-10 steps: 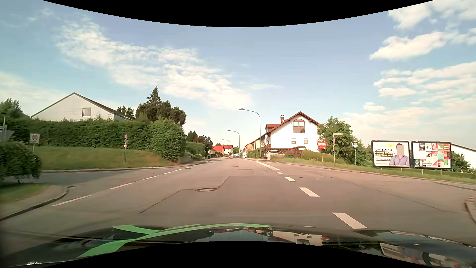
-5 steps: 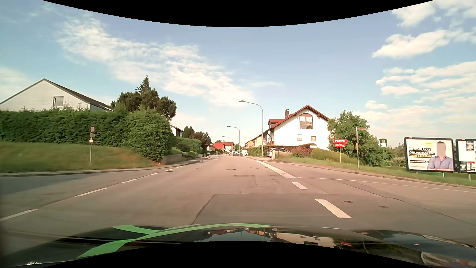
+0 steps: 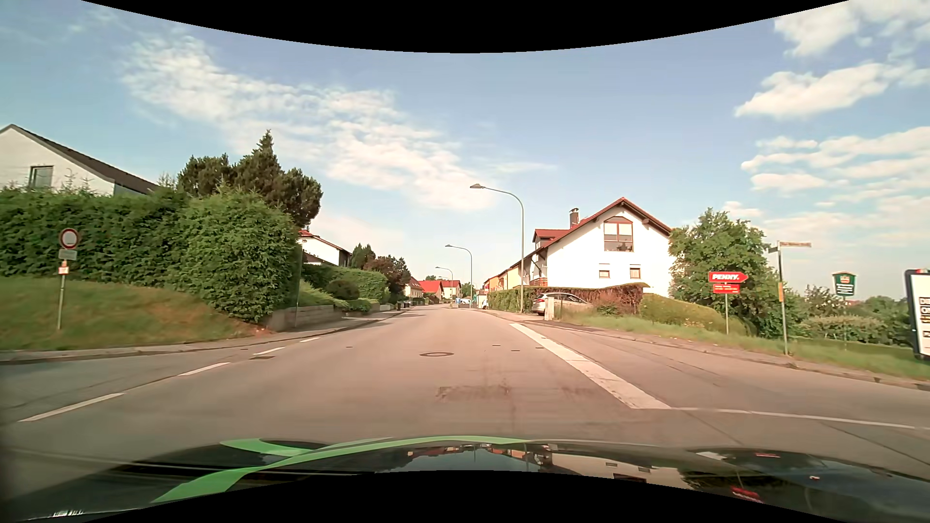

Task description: Follow the waypoints while adhering to traffic rules and regulations

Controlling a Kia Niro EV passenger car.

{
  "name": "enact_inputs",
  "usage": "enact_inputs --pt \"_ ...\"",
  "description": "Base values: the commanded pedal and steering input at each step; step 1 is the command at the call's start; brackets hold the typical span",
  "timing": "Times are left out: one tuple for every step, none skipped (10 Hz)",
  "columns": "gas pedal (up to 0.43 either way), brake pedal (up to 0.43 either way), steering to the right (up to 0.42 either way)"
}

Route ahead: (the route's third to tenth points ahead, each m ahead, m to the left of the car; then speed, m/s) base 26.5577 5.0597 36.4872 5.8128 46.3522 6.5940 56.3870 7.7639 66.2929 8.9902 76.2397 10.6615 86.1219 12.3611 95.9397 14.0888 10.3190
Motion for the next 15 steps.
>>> enact_inputs --pt "0.209 0.000 -0.016" --pt "0.209 0.000 -0.016" --pt "0.220 0.000 -0.016" --pt "0.220 0.000 -0.016" --pt "0.209 0.000 -0.016" --pt "0.220 0.000 -0.017" --pt "0.220 0.000 -0.016" --pt "0.220 0.000 -0.016" --pt "0.220 0.000 -0.016" --pt "0.220 0.000 -0.016" --pt "0.220 0.000 -0.016" --pt "0.209 0.000 -0.016" --pt "0.209 0.000 -0.016" --pt "0.209 0.000 -0.015" --pt "0.209 0.000 -0.015"
